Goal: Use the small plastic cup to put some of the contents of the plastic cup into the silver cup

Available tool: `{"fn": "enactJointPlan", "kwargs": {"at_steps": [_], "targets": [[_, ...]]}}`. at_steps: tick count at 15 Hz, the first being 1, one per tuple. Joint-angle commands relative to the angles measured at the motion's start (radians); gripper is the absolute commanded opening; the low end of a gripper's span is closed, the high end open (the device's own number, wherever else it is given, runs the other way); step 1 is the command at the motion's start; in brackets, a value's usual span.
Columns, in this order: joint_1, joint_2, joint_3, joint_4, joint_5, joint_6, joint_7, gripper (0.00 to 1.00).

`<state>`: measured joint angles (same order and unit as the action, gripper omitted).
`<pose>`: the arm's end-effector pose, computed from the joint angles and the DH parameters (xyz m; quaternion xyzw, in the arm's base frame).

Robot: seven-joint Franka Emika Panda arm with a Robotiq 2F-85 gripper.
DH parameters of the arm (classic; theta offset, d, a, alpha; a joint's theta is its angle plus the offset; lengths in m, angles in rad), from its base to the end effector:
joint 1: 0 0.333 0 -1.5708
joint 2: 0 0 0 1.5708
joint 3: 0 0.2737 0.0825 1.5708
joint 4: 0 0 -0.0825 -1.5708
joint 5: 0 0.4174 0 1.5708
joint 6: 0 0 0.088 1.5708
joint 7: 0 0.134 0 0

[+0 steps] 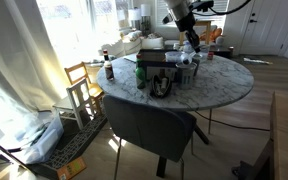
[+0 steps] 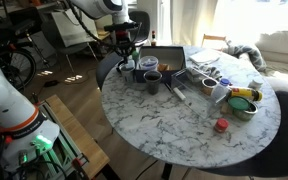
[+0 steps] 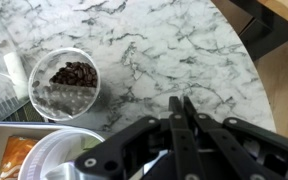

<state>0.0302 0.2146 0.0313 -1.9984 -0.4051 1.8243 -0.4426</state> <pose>0.5599 -0.0079 0.2483 0.9096 0.3245 -0.2192 0.1391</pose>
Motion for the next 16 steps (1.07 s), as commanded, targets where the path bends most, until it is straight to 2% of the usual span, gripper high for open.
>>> {"fn": "enactJointPlan", "kwargs": {"at_steps": [1, 16], "targets": [[0.017, -0.040, 0.008, -0.044, -0.051, -0.004, 0.078, 0.01], [0.074, -0.020, 0.029, -0.031, -0.165, -0.113, 0.294, 0.01]]}}
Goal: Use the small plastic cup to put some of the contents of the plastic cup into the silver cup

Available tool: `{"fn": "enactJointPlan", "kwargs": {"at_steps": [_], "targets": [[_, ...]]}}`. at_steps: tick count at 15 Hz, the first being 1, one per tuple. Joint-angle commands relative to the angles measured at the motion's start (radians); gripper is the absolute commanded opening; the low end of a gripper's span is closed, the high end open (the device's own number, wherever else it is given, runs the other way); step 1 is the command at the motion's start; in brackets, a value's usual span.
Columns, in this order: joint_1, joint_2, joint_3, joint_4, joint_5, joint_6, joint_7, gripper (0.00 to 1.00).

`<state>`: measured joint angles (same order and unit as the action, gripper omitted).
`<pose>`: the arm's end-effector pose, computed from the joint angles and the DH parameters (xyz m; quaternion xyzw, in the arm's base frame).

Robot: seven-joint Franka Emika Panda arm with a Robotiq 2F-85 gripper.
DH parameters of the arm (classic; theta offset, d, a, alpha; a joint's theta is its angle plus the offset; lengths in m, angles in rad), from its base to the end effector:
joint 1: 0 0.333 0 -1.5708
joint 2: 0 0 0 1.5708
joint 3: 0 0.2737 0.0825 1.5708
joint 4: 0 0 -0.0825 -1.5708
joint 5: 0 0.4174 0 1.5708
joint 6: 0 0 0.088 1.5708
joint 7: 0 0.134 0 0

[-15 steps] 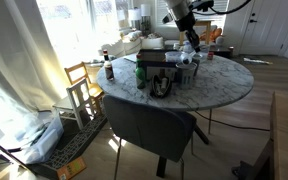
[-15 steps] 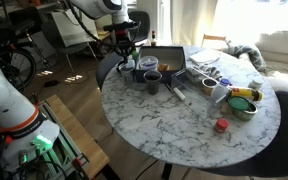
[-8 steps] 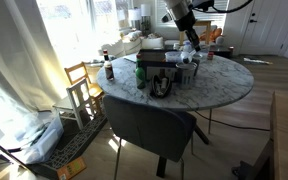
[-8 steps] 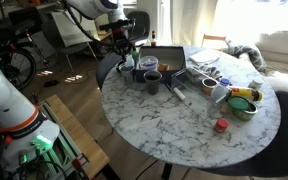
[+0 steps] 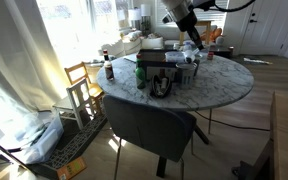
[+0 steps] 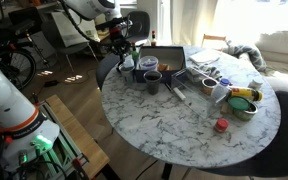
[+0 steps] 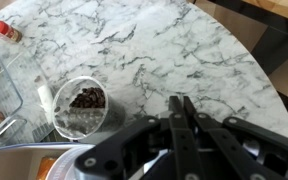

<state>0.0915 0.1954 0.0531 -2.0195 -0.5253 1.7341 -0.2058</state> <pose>0.5458 0.0200 0.2535 0.9070 0.2648 -0.2364 0.2267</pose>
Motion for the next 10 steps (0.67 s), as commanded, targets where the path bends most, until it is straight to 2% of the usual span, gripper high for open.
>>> {"fn": "enactJointPlan", "kwargs": {"at_steps": [1, 10], "targets": [[0.016, 0.003, 0.008, -0.008, -0.055, -0.025, 0.068, 0.01], [0.043, 0.014, 0.027, -0.015, -0.147, -0.011, 0.135, 0.01]]}}
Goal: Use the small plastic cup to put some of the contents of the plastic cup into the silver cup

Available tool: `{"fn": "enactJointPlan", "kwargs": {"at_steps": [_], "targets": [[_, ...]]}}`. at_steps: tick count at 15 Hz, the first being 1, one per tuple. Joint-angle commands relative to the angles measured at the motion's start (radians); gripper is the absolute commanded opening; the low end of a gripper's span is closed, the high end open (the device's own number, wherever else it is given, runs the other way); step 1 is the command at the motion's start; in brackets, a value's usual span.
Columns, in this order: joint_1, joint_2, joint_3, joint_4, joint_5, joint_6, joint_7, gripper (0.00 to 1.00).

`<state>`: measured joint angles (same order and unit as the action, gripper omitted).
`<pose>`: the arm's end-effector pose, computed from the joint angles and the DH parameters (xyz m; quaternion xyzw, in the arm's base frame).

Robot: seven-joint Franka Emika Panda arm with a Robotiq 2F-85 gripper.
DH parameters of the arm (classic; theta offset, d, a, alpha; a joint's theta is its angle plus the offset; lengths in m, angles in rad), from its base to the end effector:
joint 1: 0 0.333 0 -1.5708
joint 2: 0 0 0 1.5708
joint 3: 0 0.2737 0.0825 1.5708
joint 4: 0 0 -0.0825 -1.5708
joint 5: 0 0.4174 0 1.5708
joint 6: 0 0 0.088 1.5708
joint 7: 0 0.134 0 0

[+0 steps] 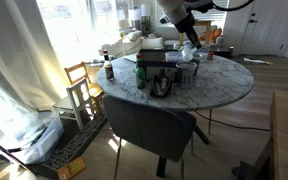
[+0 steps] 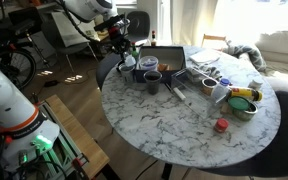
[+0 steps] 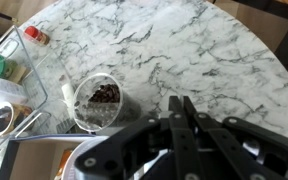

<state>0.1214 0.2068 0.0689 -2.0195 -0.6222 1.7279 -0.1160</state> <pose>0.5480 0.0355 0.2520 0.8953 0.2615 -0.2236 0.2830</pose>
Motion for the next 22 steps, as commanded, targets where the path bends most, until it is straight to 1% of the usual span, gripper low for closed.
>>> {"fn": "enactJointPlan", "kwargs": {"at_steps": [1, 4, 7, 10, 14, 15, 18, 21, 22], "targets": [[0.016, 0.002, 0.014, -0.017, -0.063, -0.004, 0.057, 0.01], [0.034, -0.005, 0.024, -0.032, -0.113, -0.016, 0.125, 0.01], [0.040, -0.010, 0.032, -0.041, -0.123, -0.015, 0.162, 0.01], [0.037, -0.020, 0.037, -0.051, -0.106, -0.012, 0.162, 0.01], [0.008, -0.107, 0.029, -0.079, -0.053, 0.015, 0.136, 0.01], [-0.003, -0.136, 0.025, -0.086, -0.021, 0.023, 0.130, 0.01], [-0.051, -0.236, 0.001, -0.122, 0.122, 0.067, 0.041, 0.01], [-0.099, -0.368, -0.053, -0.199, 0.248, 0.095, -0.049, 0.01], [-0.119, -0.417, -0.080, -0.229, 0.287, 0.099, -0.086, 0.01]]}}
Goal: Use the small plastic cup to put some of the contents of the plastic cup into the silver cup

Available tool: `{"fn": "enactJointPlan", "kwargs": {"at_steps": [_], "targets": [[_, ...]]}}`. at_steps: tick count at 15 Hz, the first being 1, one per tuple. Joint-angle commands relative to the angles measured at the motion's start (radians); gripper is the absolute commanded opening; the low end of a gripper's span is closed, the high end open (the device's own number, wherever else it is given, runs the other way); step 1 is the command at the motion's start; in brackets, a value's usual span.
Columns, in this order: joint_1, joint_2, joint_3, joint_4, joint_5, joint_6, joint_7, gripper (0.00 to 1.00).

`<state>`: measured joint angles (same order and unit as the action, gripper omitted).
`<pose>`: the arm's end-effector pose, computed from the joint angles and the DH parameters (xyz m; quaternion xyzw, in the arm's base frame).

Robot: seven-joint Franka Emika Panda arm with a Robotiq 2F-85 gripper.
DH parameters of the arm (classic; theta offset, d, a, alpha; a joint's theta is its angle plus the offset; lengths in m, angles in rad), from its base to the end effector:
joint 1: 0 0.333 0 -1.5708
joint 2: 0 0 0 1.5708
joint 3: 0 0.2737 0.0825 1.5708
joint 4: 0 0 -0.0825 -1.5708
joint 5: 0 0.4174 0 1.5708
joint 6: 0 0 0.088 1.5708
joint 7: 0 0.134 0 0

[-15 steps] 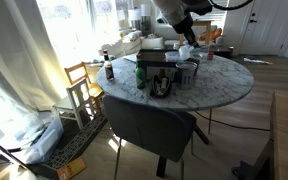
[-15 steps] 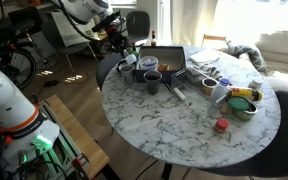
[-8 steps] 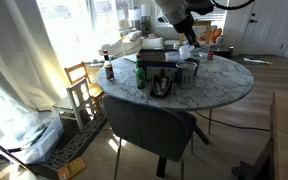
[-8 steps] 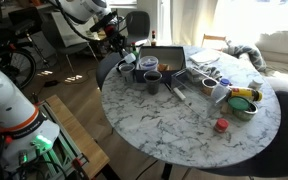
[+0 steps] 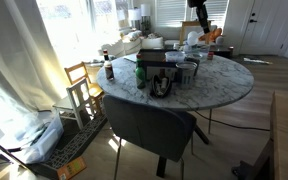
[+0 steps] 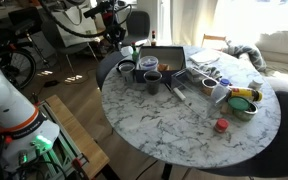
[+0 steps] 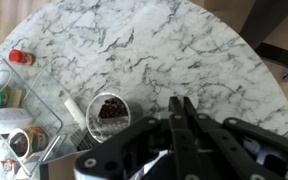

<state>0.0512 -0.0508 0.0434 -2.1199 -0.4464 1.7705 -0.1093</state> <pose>0.5269 0.0006 0.3394 0.9514 0.1732 -0.1467 0.2080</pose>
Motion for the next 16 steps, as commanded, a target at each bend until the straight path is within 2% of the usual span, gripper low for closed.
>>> {"fn": "enactJointPlan", "kwargs": {"at_steps": [1, 4, 8, 12, 15, 16], "targets": [[-0.066, -0.201, -0.084, -0.153, 0.147, 0.053, -0.130, 0.01], [-0.120, -0.308, -0.190, -0.214, 0.230, 0.050, -0.253, 0.01], [-0.193, -0.371, -0.358, -0.242, 0.316, 0.059, -0.426, 0.01], [-0.247, -0.304, -0.545, -0.211, 0.444, 0.107, -0.637, 0.01], [-0.262, -0.191, -0.668, -0.167, 0.624, 0.137, -0.818, 0.01], [-0.289, -0.280, -0.589, -0.204, 0.526, 0.112, -0.723, 0.01]]}}
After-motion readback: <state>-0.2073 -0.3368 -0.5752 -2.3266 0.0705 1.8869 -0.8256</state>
